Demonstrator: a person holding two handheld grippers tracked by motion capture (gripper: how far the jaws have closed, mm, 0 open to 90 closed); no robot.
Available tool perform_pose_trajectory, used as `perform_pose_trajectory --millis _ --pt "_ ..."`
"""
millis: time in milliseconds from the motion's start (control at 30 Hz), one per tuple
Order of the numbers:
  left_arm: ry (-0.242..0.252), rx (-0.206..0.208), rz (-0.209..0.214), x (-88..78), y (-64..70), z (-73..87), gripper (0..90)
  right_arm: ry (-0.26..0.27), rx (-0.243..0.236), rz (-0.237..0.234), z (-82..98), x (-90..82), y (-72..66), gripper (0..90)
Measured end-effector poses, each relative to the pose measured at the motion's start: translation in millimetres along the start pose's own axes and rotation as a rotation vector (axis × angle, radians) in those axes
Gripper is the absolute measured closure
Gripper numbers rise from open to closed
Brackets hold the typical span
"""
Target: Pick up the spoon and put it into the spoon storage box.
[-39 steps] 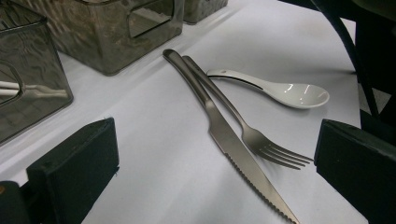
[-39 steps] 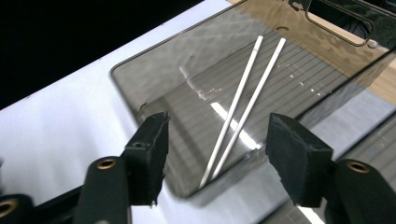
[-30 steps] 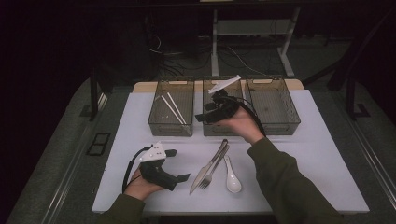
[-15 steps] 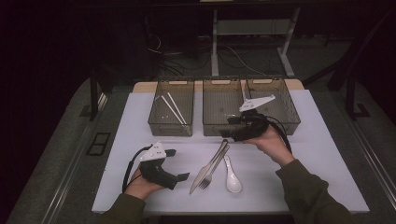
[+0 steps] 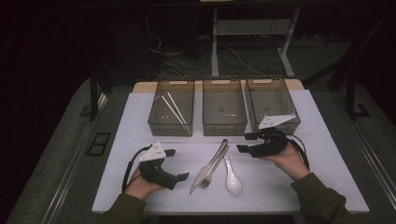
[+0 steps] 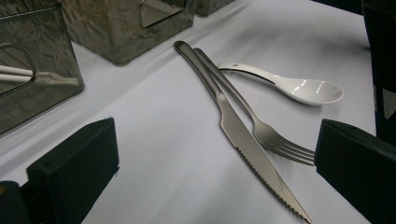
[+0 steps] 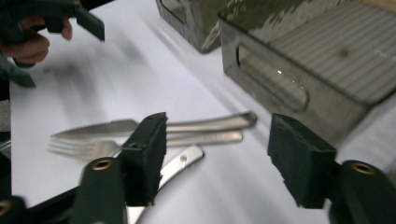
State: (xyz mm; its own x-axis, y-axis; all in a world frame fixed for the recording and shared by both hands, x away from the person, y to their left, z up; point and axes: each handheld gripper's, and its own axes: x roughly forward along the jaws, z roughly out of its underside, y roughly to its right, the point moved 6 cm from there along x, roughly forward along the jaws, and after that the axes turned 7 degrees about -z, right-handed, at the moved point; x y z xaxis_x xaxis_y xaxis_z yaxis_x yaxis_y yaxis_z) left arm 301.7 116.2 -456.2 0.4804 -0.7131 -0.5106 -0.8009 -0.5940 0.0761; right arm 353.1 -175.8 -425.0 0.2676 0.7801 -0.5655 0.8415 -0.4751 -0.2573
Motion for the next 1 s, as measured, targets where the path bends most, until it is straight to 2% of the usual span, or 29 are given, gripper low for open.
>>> perform_pose_trajectory --millis 67,267,400,600,1000 --pt "-0.006 0.005 0.0 0.3 0.3 0.5 0.0 -0.005 -0.002 0.008 5.8 -0.3 -1.4 43.3" --pt "-0.006 0.016 0.006 1.2 1.6 0.2 0.0 -0.031 -0.024 0.004 13.0 7.8 -8.2 61.2" --pt "-0.011 0.018 0.01 1.3 2.1 0.4 0.0 -0.047 -0.032 -0.006 13.6 18.7 -10.8 74.1" --pt "-0.013 0.017 0.008 1.5 2.0 0.5 0.0 -0.101 -0.059 -0.021 15.4 38.3 -18.0 89.3" --pt "-0.013 0.018 0.011 1.1 2.0 0.4 0.0 -0.165 -0.079 -0.039 17.2 73.2 -26.9 89.5"
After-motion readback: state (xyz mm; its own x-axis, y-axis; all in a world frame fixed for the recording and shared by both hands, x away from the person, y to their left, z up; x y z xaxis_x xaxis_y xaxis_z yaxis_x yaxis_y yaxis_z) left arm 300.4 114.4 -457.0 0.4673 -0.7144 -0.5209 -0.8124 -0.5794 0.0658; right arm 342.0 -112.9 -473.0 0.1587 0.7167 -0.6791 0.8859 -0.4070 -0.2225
